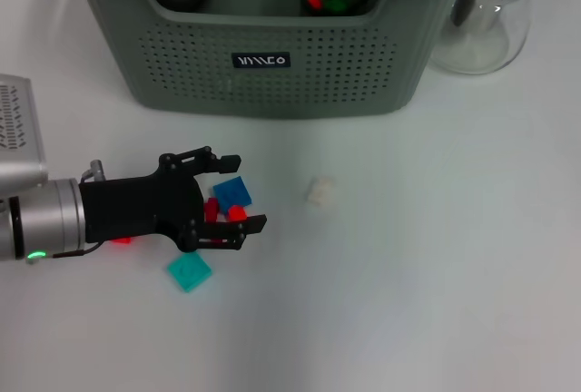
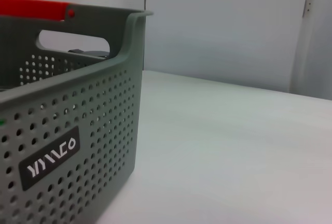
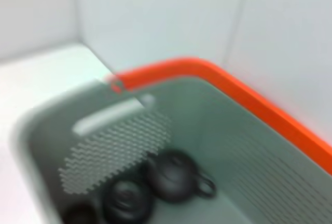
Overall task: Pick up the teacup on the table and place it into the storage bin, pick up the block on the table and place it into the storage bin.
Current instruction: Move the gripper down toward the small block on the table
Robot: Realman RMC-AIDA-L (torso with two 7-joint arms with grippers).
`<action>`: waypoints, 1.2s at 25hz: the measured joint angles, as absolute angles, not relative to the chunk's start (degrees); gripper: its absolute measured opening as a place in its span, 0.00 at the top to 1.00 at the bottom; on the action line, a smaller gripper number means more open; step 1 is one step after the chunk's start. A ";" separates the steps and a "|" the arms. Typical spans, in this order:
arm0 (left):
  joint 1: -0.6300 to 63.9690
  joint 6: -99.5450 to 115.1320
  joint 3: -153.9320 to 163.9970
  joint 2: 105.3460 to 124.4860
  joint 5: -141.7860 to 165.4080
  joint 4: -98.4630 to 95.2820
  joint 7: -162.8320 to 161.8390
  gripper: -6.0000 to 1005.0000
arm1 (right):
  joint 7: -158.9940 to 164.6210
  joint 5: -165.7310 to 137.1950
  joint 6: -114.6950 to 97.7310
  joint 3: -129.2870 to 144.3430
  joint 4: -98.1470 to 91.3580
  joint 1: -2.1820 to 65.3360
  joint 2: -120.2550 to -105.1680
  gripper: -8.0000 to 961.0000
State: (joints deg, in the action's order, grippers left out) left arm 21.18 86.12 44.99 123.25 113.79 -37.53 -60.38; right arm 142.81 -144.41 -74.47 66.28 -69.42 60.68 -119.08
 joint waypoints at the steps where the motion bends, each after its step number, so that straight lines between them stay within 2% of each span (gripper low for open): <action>1: 21.18 86.13 44.99 123.24 113.79 -37.53 -60.39 0.12 | 142.40 -141.71 -76.41 65.93 -73.19 58.79 -118.95 0.16; 2: 21.18 86.16 45.00 123.24 113.79 -37.53 -60.38 0.12 | 141.95 -139.24 -77.98 65.60 -76.09 57.16 -118.85 0.13; 7: 21.18 86.27 44.99 123.21 113.81 -37.53 -60.38 0.12 | 139.15 -125.54 -88.56 62.74 -87.78 49.71 -117.73 0.13; 11: 21.18 86.29 44.99 123.15 113.92 -37.58 -60.39 0.12 | 136.97 -120.90 -97.64 61.86 -88.85 47.21 -116.77 0.13; 14: 21.18 86.32 44.99 123.19 113.98 -37.74 -60.38 0.12 | 135.18 -122.50 -102.91 62.62 -86.78 46.72 -116.74 0.13; 17: 21.18 86.31 44.99 123.20 114.06 -37.74 -60.39 0.12 | 134.42 -127.65 -105.31 65.28 -81.82 47.56 -117.43 0.13; 23: 21.10 86.37 45.00 123.22 114.23 -37.73 -60.38 0.12 | 134.70 -140.28 -102.12 71.06 -67.82 52.08 -120.17 0.14; 30: 21.09 86.40 44.99 123.22 114.23 -37.66 -60.25 0.12 | 138.30 -141.97 -90.66 78.14 -53.94 56.73 -120.41 0.15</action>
State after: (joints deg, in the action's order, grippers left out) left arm 21.09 86.40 44.99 123.22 114.24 -37.66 -60.25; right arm 138.30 -141.97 -90.66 78.14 -53.94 56.73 -120.41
